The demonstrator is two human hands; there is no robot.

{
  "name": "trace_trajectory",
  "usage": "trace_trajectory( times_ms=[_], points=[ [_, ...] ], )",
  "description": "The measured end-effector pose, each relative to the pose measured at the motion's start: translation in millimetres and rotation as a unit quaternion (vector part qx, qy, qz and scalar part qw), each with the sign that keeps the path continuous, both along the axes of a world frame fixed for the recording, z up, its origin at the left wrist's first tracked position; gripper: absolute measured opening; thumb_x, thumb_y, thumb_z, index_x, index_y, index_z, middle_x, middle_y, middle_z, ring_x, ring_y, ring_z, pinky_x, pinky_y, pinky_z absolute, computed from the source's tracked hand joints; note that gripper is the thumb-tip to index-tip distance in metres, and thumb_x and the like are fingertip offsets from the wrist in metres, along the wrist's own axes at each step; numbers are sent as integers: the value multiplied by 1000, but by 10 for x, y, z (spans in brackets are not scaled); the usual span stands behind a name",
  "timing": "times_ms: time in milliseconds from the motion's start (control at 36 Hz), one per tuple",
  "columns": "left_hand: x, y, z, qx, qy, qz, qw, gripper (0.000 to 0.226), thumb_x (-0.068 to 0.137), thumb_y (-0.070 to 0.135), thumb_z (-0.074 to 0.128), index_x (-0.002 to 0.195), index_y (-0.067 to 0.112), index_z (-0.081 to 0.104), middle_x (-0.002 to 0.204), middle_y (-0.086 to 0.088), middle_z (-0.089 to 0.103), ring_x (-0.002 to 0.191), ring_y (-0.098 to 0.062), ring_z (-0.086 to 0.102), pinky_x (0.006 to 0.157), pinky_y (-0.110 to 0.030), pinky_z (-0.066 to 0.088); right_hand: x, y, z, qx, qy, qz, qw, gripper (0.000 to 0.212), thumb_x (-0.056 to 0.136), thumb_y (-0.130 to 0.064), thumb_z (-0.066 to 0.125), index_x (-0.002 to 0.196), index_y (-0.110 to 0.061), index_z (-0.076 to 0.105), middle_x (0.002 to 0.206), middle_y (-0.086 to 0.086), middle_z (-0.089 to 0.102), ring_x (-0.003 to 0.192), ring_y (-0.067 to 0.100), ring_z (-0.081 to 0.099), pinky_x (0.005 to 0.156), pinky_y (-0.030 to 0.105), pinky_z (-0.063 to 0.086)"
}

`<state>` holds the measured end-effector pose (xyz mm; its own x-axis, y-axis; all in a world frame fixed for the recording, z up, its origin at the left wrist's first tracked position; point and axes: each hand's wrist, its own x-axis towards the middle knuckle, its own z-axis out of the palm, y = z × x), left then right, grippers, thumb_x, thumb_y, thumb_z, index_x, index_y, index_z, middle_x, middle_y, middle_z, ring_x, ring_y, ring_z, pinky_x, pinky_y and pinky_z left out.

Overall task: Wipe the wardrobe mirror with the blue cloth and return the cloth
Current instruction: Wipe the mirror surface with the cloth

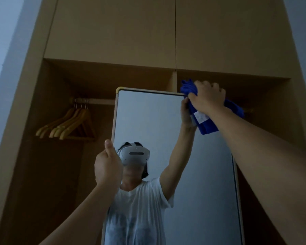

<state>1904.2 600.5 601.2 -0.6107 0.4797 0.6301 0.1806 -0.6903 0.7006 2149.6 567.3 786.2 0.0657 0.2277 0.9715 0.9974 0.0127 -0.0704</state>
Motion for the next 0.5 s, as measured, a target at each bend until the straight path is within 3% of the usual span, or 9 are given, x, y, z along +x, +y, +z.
trace_trajectory(
  times_ms=[194,389,500],
  points=[
    [14,-62,15,-3,-2,5,1000,60,96,53,25,57,12,44,51,-5,45,52,-21,46,56,-34,37,-956,-44,-22,15,-150,74,986,40,97,-40,40,132,-20,41,131,5,49,120,30,43,98,44,31],
    [-28,10,-10,-4,-17,-61,998,56,91,62,28,55,23,44,49,-4,44,51,-25,43,56,-39,37,-1695,-201,217,-98,-179,126,971,48,98,-49,34,135,-19,38,127,8,51,121,32,42,96,47,29],
    [-81,39,6,-9,-33,-140,990,57,93,58,32,50,20,37,46,-1,34,46,-20,32,57,-38,29,-1906,-141,88,-60,-206,94,972,44,98,-47,36,136,-25,37,133,7,45,122,31,38,98,49,26]
  ],
)
